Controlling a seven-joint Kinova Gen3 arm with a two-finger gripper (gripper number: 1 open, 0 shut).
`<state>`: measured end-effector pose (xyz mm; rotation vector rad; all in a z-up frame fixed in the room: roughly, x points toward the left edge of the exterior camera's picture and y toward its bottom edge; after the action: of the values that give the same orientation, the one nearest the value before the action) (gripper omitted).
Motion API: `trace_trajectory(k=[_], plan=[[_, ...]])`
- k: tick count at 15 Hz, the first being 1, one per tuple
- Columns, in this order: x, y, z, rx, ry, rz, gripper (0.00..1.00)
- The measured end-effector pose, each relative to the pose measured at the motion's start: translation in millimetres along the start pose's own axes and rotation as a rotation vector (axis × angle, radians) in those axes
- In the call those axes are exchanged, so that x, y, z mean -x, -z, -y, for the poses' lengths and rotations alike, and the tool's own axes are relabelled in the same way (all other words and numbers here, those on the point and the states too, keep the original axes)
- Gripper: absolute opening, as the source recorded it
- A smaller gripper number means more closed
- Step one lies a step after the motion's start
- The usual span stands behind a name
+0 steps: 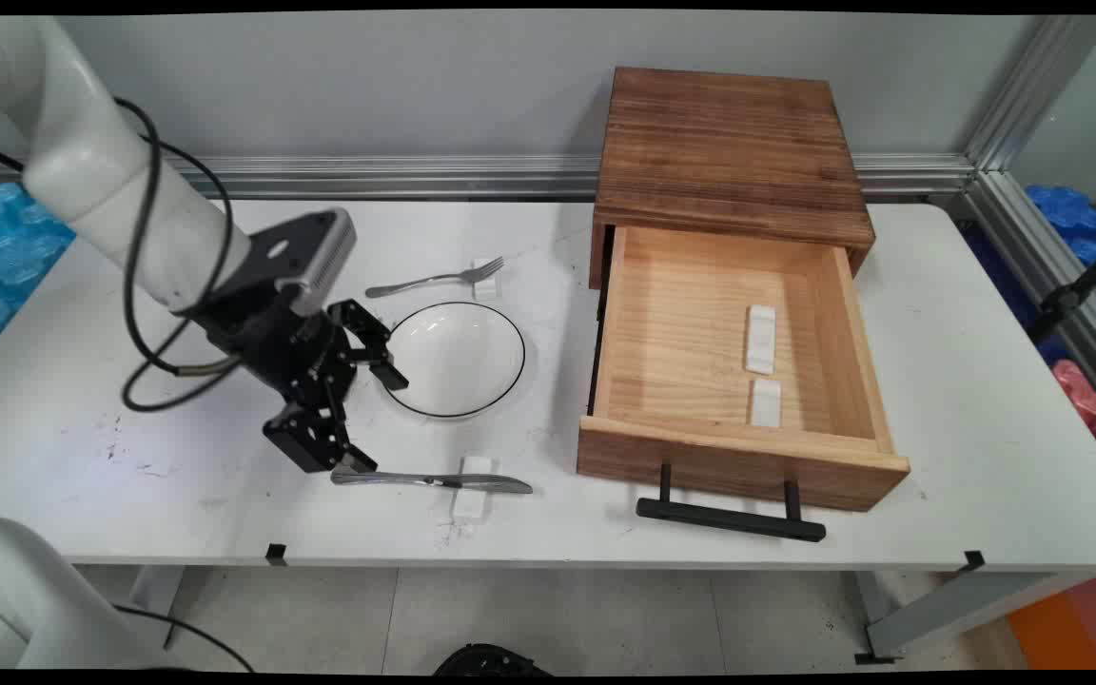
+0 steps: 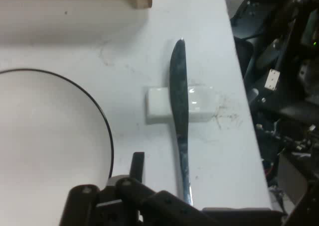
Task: Pick up the knife from the right of the white plate
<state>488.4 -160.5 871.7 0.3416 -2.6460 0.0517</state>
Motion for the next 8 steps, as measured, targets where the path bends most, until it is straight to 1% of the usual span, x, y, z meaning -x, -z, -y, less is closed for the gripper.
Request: trace_trajectory(k=[8], plan=[[3, -48, -1, -0.009, 0.003, 0.08, 1.0]])
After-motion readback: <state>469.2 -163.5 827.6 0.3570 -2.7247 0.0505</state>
